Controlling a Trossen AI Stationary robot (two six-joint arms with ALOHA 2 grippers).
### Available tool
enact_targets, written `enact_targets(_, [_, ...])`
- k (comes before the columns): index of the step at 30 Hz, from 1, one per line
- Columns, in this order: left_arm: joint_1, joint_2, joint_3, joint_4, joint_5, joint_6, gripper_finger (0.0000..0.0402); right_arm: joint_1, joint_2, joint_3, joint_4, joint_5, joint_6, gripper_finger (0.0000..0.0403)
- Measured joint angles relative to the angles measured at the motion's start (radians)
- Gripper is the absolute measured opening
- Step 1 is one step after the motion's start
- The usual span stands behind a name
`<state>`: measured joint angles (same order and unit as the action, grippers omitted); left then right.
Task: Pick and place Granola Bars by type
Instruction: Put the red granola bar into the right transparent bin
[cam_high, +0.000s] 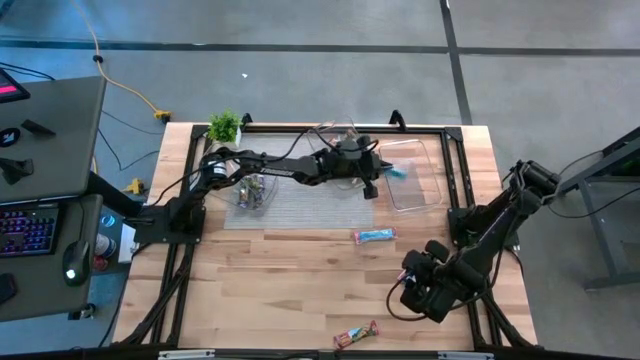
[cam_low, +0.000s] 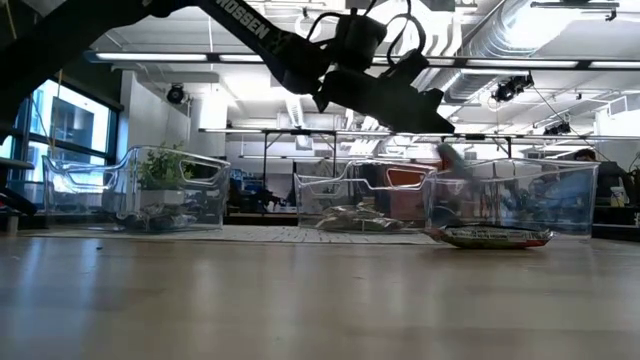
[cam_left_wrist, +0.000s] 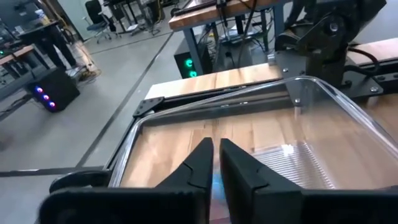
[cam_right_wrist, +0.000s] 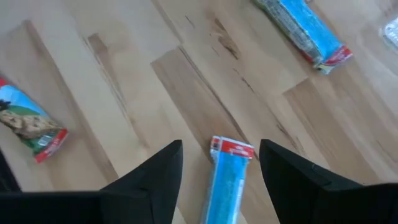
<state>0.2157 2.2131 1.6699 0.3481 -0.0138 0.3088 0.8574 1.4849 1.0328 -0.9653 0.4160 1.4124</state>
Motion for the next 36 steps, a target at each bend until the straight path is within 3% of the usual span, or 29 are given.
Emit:
enact_targets(3, [0.000, 0.000, 0.000, -0.004, 0.004, -0.010, 0.0050, 0.000, 0.000, 0.000, 0.005, 0.025, -0.021, 0.0197])
enact_targets(9, [-0.007, -0.014, -0.001, -0.022, 0.006, -0.026, 0.0086, -0.005, 0.016, 0.000, 0.037, 0.253, -0.211, 0.0197])
enact_targets(12, [-0.021, -0.065, -0.001, -0.030, 0.012, -0.026, 0.0089, -0.037, 0.048, 0.000, 0.074, 0.290, -0.299, 0.0197])
enact_targets(17, [-0.043, -0.225, 0.001, -0.201, 0.028, -0.024, 0.0089, -0.144, 0.141, 0.000, 0.115, 0.190, -0.378, 0.0197])
enact_targets(21, [-0.041, -0.389, 0.000, -0.426, 0.025, -0.018, 0.0089, -0.231, 0.194, 0.000, 0.141, 0.190, -0.390, 0.0197])
enact_targets(26, [-0.039, -0.573, 0.001, -0.628, 0.022, -0.018, 0.0089, -0.338, 0.203, 0.000, 0.167, 0.163, -0.552, 0.0197])
enact_targets(32, [-0.041, -0.709, 0.000, -0.761, 0.047, -0.026, 0.0089, -0.483, 0.203, 0.000, 0.232, -0.074, -0.858, 0.0197])
enact_targets(36, [-0.041, -0.749, 0.000, -0.842, 0.051, -0.030, 0.0089, -0.573, 0.203, 0.000, 0.292, -0.165, -1.010, 0.0197])
